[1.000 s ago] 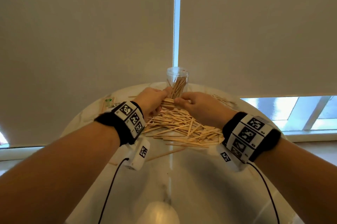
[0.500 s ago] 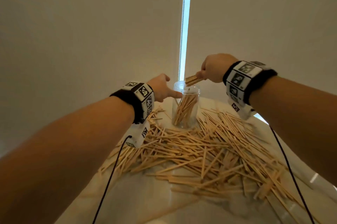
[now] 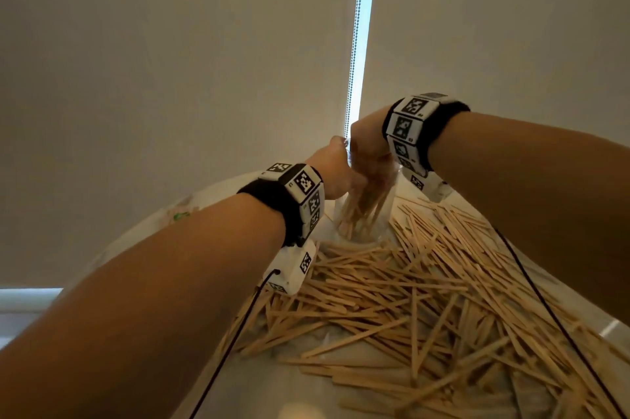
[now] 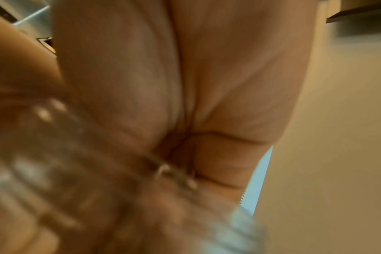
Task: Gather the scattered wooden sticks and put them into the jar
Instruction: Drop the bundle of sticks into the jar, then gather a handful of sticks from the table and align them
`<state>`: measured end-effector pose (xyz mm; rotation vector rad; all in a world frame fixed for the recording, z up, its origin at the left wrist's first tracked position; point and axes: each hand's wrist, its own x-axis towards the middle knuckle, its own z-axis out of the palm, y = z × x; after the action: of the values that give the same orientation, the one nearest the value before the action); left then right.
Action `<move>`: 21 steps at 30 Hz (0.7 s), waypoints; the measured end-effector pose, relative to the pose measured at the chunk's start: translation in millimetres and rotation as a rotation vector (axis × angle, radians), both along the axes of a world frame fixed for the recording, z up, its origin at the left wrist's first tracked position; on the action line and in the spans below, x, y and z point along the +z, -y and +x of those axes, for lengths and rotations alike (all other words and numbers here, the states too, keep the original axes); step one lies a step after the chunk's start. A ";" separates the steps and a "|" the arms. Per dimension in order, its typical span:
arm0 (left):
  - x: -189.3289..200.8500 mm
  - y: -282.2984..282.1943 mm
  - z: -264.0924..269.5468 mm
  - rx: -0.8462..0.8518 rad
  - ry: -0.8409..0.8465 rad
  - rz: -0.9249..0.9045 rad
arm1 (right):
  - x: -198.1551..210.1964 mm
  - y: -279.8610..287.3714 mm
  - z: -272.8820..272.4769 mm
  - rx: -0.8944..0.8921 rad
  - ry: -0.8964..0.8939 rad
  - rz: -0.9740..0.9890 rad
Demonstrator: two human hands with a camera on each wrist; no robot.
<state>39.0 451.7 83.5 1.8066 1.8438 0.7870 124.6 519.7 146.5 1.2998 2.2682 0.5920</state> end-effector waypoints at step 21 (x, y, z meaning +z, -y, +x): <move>2.8 66.2 3.6 0.003 -0.173 -0.037 | 27.7 54.7 60.3 0.039 -0.861 -0.178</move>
<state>42.5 385.5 86.3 1.9018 1.9548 0.6099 184.9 465.0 174.2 1.6171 2.9148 -0.2313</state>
